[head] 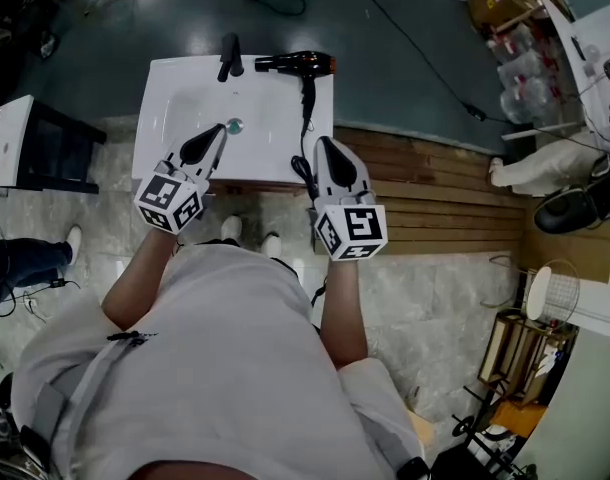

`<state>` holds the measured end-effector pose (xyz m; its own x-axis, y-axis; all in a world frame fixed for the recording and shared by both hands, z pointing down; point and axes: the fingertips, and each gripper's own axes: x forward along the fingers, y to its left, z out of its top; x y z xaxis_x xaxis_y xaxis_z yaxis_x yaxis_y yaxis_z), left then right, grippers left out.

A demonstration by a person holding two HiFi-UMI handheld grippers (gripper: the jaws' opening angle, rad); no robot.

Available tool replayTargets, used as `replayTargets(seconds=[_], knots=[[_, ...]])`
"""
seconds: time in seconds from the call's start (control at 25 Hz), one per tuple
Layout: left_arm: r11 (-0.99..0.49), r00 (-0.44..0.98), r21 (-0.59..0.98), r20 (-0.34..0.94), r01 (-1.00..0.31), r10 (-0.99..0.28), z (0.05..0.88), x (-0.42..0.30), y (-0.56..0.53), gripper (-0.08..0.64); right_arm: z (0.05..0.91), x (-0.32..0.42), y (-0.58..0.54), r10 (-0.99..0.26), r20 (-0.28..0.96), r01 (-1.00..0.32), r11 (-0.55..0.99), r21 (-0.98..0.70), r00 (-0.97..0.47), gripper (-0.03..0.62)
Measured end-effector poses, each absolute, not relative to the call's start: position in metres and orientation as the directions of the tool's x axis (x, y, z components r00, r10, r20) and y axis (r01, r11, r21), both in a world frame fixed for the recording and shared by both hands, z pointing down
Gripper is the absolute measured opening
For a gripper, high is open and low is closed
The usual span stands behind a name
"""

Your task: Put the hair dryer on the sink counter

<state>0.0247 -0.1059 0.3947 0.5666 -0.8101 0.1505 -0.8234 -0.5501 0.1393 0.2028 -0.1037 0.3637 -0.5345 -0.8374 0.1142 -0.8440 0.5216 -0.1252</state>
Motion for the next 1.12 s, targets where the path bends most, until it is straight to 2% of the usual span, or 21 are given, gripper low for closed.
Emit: replayTargets(seconds=[0.28,1.12], knots=[[-0.550,0.565,0.131,0.140,-0.825,-0.813,0.387,0.020,-0.108,0.002,0.355,0.208,-0.101,-0.843,0.075,-0.838,0.513,-0.185,-0.533,0.009],[-0.565,0.579,0.126,0.150,-0.815,-0.802,0.391,0.014,-0.128,0.002,0.380,0.223,-0.094,-0.867,0.132,-0.871,0.453,-0.191,-0.480,0.009]])
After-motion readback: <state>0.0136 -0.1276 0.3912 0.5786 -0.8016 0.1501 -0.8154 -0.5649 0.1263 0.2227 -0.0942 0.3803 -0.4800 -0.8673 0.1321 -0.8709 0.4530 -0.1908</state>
